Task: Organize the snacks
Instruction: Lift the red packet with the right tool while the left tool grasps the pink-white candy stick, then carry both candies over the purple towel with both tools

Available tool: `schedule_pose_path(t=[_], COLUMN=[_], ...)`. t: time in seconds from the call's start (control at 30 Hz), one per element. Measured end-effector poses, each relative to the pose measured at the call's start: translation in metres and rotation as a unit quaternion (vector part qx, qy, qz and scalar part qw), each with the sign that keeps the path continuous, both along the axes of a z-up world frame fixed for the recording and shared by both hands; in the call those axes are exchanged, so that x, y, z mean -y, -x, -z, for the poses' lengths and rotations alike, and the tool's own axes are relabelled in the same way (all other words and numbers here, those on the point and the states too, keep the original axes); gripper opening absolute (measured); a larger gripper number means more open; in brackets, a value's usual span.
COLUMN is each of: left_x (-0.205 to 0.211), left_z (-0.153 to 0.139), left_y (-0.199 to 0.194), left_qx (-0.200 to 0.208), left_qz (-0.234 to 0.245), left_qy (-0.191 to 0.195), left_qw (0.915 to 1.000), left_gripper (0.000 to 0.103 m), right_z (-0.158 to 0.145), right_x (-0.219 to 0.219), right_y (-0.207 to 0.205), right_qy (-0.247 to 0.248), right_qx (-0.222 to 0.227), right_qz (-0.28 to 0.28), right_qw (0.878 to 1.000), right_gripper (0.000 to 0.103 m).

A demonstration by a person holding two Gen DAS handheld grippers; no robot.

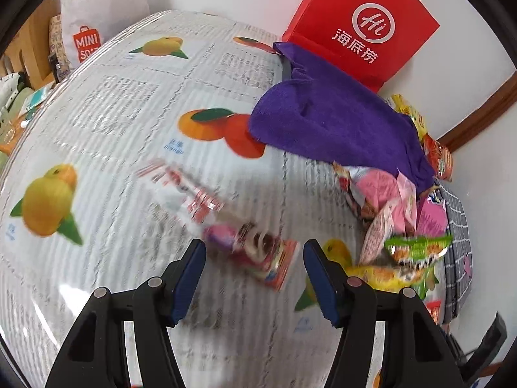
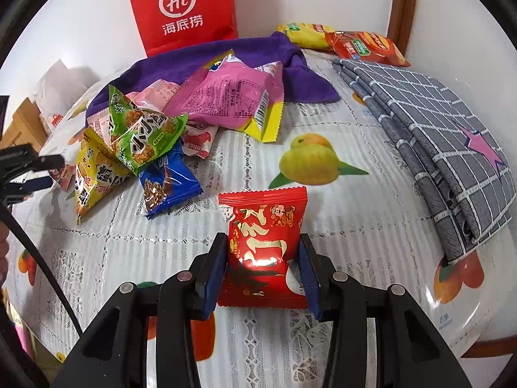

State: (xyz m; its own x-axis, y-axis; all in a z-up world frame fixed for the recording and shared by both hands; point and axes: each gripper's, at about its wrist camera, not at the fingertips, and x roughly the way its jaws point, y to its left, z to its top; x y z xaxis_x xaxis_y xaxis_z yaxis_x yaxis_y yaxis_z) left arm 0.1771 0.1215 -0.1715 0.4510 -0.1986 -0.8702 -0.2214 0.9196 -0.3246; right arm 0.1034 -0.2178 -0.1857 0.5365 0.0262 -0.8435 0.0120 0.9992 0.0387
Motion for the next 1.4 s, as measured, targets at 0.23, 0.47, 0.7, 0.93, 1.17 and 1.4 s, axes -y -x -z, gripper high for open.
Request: schedule_pose_path(t=[0.23, 0.47, 0.7, 0.93, 1.17, 1.4], left_x=[0.021, 0.047, 0.033, 0.022, 0.024, 0.035], left_z=[0.006, 0.008, 0.0, -0.027, -0.065, -0.095], left_y=[-0.028, -0.029, -0.016, 0.004, 0.001, -0.027], left_qx=[-0.002, 0.012, 0.018, 0.042, 0.077, 0.103], left_qz=[0.015, 0.031, 0.035, 0.028, 0.036, 0.052], left_qy=[-0.043, -0.124, -0.098, -0.085, -0.096, -0.102], left_qw=[0.9989, 0.9918, 0.9944, 0.9951, 0.9918, 0.988], left_gripper=[0.061, 0.032, 0.021, 0.021, 0.021, 0.021], right_z=[0.001, 0.001, -0.012, -0.042, -0.079, -0.121], right_x=[0.006, 0.002, 0.001, 0.0, 0.003, -0.006], right_y=[-0.002, -0.004, 0.005, 0.01, -0.011, -0.072], right_qy=[-0.008, 0.003, 0.002, -0.006, -0.029, -0.003], right_qx=[0.001, 0.01, 0.023, 0.045, 0.076, 0.107], right_qz=[0.011, 0.011, 0.009, 0.008, 0.003, -0.003], right_qw=[1.0, 1.0, 1.0, 0.999, 0.997, 0.994], right_gripper=[0.043, 0.042, 0.04, 0.04, 0.04, 0.04])
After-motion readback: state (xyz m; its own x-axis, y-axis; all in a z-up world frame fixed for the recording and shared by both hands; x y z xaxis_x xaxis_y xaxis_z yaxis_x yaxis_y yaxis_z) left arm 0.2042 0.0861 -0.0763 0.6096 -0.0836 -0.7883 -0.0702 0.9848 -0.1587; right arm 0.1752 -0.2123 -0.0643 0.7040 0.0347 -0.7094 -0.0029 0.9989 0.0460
